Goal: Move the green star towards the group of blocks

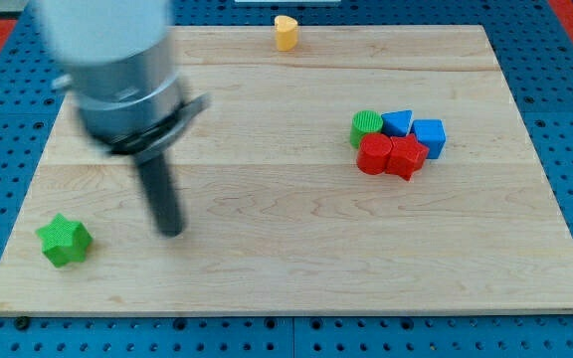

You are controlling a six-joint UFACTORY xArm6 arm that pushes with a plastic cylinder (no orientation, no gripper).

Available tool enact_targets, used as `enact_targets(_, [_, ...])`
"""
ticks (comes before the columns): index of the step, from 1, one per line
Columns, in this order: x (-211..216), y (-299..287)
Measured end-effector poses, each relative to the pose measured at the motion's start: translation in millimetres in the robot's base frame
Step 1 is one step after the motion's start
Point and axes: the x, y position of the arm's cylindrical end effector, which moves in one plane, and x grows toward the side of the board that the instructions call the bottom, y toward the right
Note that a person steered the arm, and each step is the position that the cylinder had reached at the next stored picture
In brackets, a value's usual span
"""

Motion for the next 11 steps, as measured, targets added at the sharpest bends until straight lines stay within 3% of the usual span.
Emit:
enact_targets(1, [61, -87])
enact_targets(2, [59, -133])
enact_targets(3, [45, -130])
enact_targets(4, [27, -84])
enact_targets(6, [-52, -80])
enact_targets(9, [-55, 122])
enact_targets(11, [-21, 185])
